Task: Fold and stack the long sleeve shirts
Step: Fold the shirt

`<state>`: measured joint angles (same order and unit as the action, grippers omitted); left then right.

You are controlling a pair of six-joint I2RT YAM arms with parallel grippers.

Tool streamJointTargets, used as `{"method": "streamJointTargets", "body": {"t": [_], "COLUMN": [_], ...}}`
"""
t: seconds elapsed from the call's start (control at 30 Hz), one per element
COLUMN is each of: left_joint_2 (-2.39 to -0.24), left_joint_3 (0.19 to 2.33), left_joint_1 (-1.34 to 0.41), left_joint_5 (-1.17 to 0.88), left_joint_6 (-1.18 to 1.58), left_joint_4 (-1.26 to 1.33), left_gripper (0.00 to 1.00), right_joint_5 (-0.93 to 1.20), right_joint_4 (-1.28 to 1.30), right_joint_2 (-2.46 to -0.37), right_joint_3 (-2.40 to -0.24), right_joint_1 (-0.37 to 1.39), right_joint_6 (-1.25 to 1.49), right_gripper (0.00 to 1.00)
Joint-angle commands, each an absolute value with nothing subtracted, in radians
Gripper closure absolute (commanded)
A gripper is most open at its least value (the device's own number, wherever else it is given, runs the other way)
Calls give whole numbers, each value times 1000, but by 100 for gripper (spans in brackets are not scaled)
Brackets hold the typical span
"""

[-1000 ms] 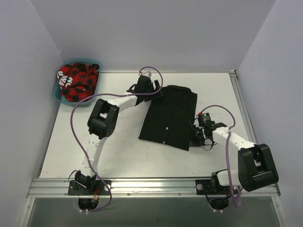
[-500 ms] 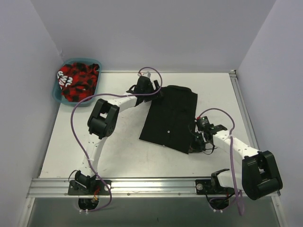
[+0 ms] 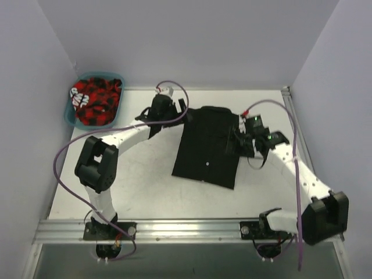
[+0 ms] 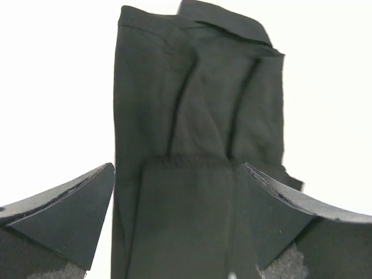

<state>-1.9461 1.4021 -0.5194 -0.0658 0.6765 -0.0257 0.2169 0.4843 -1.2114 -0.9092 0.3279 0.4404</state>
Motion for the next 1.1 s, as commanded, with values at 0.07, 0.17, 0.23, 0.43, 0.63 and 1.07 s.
{"method": "streamJointTargets", "body": {"t": [0.07, 0.17, 0.23, 0.43, 0.63, 1.07], "left_joint_2": [-1715, -1635, -1592, -1528, -1545, -1560], "left_joint_3": [1249, 1123, 1059, 931, 913, 920], "left_joint_1": [-561, -601, -637, -673, -690, -727], "left_joint_5": [-29, -26, -9, 26, 21, 15], "left_joint_6": [621, 618, 600, 607, 609, 626], "left_joint_4": [-172, -202, -232, -268, -262, -250], "left_gripper": [4, 10, 12, 21, 25, 34], "right_joint_5": [182, 199, 218, 279, 327, 413], "right_joint_4": [489, 445, 416, 318, 238, 210], "right_joint_2": [-1399, -1532, -1630, -1919, -2075, -2256], "right_joint_3": [-1172, -1307, -1389, -1598, -1670, -1733], "right_joint_1": [316, 314, 316, 324, 327, 336], "right_joint_6": [373, 370, 373, 365, 387, 442], "right_gripper": [44, 51, 53, 64, 68, 81]}}
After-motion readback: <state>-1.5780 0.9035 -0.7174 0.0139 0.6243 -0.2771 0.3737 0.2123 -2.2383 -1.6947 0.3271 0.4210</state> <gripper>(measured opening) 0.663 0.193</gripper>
